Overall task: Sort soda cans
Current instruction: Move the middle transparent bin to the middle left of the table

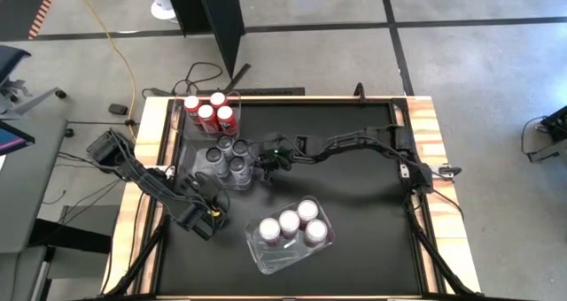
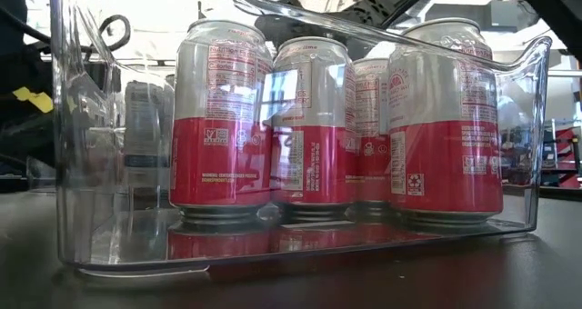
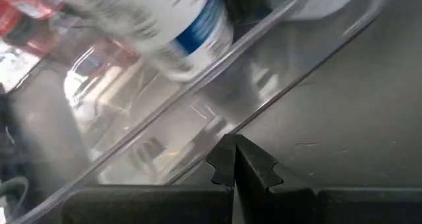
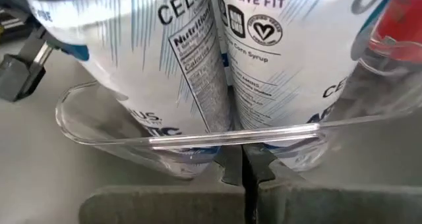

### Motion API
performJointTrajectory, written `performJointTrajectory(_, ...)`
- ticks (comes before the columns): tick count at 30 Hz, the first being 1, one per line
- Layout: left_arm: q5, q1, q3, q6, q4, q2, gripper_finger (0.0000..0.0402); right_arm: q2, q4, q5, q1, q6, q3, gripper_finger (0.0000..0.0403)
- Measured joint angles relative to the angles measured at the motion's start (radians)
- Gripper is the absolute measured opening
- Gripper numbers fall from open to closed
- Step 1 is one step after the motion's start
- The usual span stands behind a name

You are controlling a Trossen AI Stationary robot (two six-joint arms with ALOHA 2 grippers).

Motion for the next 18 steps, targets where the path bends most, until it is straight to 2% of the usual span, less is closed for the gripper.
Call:
performJointTrajectory(7, -0.014, 0.001, 0.001, 0.010, -0.041, -0.052, 0.0000, 0.068, -0.006, -0.011, 0.000, 0.000, 0.095, 0.0001)
performJointTrajectory(18, -0.026, 0.001, 0.001, 0.045, -0.085, -0.141, 0.0000, 0.068, -0.011, 0.004, -0.023, 0.016, 0.099, 0.0001)
